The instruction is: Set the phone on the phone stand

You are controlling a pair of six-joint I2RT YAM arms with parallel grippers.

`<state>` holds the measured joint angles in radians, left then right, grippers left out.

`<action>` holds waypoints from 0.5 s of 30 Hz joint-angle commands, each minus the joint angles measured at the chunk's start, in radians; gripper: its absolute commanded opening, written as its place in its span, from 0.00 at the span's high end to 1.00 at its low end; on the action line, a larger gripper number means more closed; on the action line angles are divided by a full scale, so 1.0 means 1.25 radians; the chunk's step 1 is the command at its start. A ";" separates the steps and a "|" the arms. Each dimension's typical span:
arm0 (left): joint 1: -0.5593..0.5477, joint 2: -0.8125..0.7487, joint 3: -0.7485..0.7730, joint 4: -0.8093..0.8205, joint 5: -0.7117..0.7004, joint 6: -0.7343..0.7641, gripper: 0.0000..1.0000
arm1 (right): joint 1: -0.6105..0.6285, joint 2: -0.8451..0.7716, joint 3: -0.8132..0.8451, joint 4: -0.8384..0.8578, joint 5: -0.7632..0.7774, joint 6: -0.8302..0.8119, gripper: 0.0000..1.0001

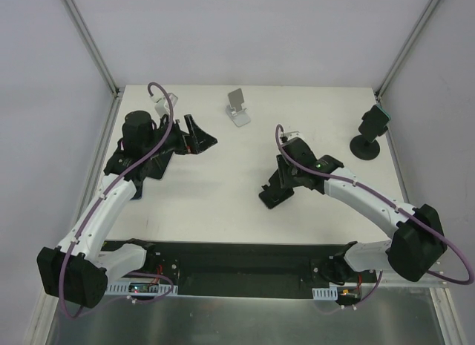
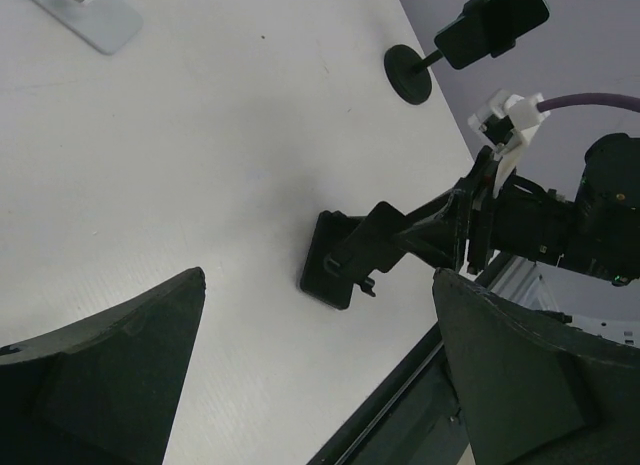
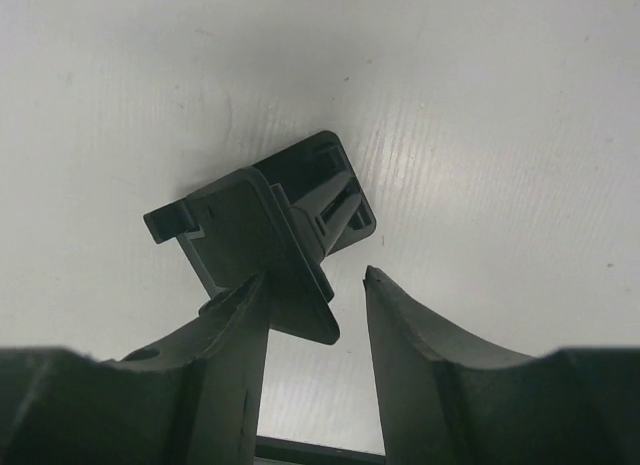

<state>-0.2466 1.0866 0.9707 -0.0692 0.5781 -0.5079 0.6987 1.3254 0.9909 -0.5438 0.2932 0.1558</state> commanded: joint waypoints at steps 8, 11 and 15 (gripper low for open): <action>0.010 -0.048 -0.039 -0.006 -0.023 0.117 0.06 | -0.008 -0.017 0.018 -0.053 0.037 -0.387 0.68; 0.010 -0.048 -0.056 -0.005 -0.031 0.125 0.05 | -0.004 -0.012 0.041 -0.117 0.170 -0.370 0.54; 0.011 -0.045 -0.064 -0.006 -0.017 0.123 0.06 | 0.043 -0.040 0.049 -0.163 0.254 -0.324 0.36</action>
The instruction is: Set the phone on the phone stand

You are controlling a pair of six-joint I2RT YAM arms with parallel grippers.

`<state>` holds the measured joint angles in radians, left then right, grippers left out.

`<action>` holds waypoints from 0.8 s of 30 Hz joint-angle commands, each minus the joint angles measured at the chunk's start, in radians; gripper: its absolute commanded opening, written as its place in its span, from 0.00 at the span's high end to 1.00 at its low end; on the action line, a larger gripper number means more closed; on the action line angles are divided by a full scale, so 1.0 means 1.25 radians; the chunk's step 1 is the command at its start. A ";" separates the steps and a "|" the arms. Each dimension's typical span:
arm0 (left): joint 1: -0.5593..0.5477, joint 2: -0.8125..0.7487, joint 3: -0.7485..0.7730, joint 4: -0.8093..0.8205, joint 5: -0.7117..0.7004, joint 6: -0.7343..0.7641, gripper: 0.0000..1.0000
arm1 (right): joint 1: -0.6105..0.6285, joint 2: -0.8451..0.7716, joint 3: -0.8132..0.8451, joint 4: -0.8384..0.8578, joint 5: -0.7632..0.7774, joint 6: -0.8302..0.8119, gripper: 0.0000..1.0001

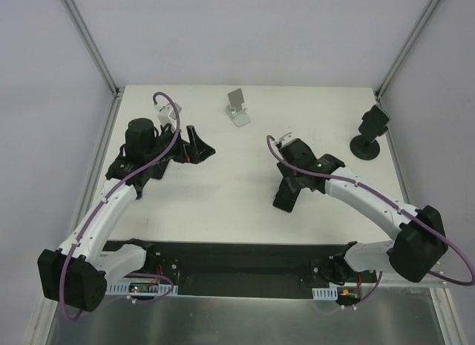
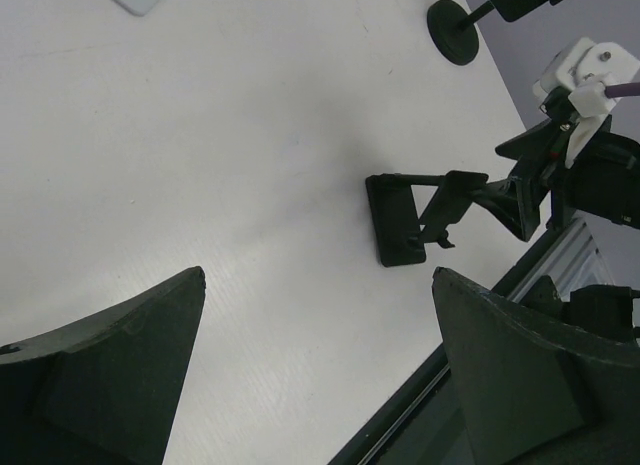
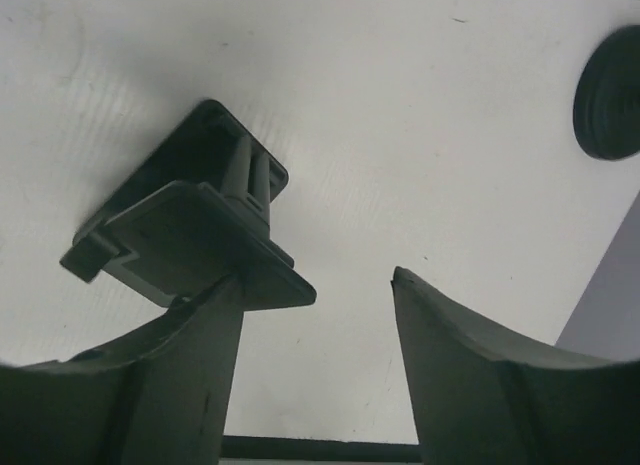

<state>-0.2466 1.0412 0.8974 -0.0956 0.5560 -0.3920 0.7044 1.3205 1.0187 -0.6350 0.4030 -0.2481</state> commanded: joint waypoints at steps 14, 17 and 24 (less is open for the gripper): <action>0.011 -0.011 -0.017 0.015 0.004 0.033 0.06 | 0.070 -0.093 -0.052 -0.035 0.130 0.868 0.03; 0.011 -0.014 -0.018 0.016 0.003 0.031 0.05 | 0.080 -0.049 -0.003 -0.078 0.179 0.895 0.03; 0.012 -0.017 -0.020 0.016 -0.002 0.034 0.05 | 0.083 0.059 0.065 -0.149 0.210 0.929 0.03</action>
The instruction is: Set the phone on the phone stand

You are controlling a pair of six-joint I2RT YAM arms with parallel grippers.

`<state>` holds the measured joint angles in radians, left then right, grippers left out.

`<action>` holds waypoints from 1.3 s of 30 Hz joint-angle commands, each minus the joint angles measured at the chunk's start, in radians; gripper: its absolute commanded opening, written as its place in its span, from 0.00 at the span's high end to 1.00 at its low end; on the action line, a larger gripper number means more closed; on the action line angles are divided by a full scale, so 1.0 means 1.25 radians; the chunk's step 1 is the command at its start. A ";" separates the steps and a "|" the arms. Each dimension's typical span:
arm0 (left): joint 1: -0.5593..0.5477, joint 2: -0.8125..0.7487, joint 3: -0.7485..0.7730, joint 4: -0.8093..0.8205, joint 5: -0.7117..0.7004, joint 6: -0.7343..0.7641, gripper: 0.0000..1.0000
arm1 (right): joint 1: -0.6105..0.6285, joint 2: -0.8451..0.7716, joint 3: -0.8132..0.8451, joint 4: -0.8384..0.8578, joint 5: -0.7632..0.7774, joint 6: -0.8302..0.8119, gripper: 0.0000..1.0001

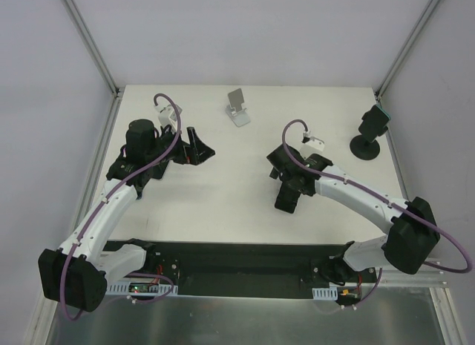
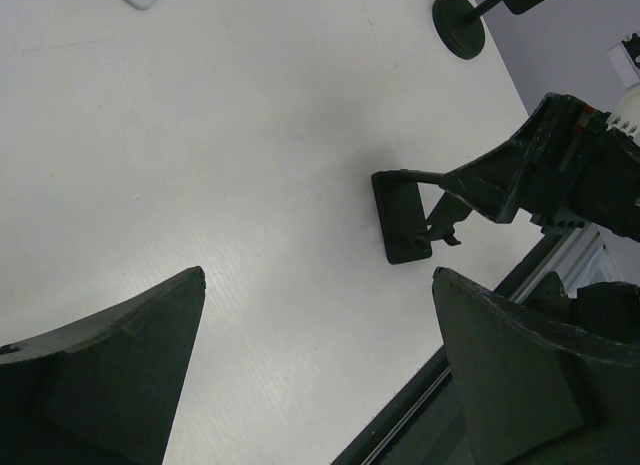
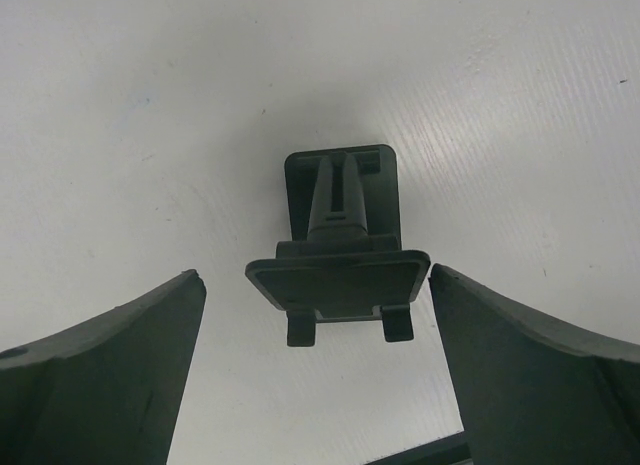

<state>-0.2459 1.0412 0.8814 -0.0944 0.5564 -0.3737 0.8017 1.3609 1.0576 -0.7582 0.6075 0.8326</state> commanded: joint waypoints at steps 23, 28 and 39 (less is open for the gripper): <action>0.022 -0.005 -0.008 0.014 0.000 0.023 0.05 | -0.058 0.130 0.122 0.042 0.237 -0.197 0.88; 0.027 -0.002 -0.009 0.015 -0.002 0.024 0.05 | -0.214 0.186 0.196 0.173 0.210 -0.380 0.99; 0.044 0.009 -0.007 0.015 0.005 0.020 0.05 | -0.426 0.480 0.577 0.170 0.118 -0.443 0.99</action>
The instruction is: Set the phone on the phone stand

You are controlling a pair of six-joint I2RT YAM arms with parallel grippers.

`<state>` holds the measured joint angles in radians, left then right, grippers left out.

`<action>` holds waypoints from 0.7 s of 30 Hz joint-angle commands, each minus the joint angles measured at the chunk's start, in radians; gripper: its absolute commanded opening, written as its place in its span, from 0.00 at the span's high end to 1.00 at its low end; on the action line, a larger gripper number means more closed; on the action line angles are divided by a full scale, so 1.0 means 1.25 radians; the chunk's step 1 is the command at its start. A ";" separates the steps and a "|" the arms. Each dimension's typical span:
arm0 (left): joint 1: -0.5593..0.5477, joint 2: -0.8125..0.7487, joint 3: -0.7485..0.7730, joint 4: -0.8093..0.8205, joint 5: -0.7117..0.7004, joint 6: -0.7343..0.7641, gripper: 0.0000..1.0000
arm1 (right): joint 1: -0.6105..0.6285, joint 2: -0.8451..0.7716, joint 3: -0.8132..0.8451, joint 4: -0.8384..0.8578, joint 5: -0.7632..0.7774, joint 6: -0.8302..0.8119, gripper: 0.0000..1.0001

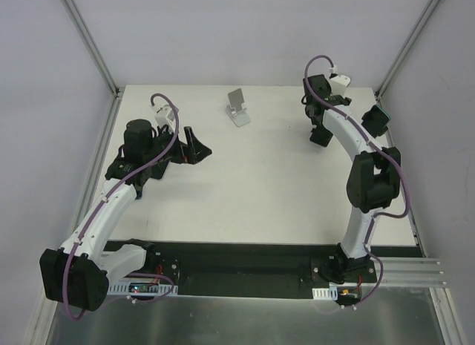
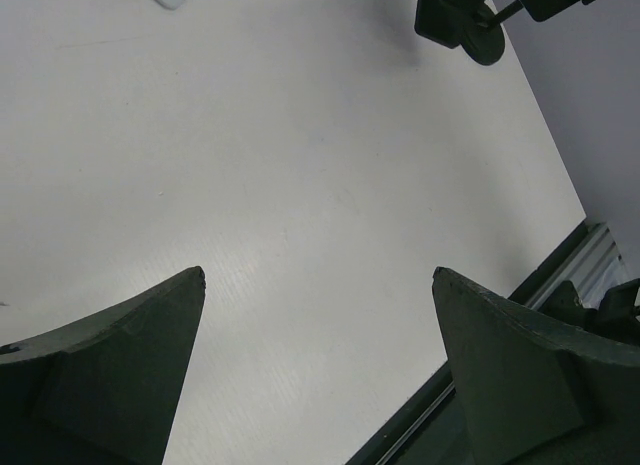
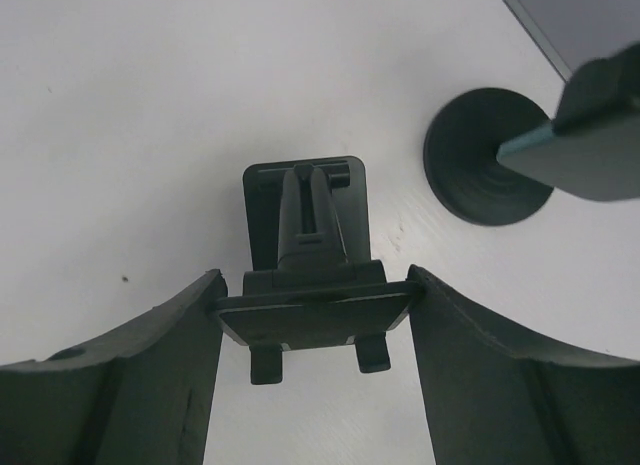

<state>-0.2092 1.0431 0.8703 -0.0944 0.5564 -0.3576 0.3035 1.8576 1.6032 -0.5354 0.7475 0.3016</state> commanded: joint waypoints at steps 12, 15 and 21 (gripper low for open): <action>0.035 0.038 0.006 0.015 0.015 -0.004 0.05 | -0.104 0.238 0.297 -0.048 -0.008 0.093 0.99; 0.040 0.045 0.004 0.015 0.009 -0.004 0.05 | -0.115 0.259 0.314 -0.049 -0.036 0.093 0.99; 0.053 0.071 0.007 0.014 -0.018 -0.007 0.05 | -0.120 0.265 0.308 -0.043 -0.070 0.082 0.53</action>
<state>-0.1616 1.1122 0.8703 -0.0940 0.5560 -0.3580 0.1513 2.1952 1.9411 -0.5968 0.6830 0.3946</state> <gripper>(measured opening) 0.951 0.692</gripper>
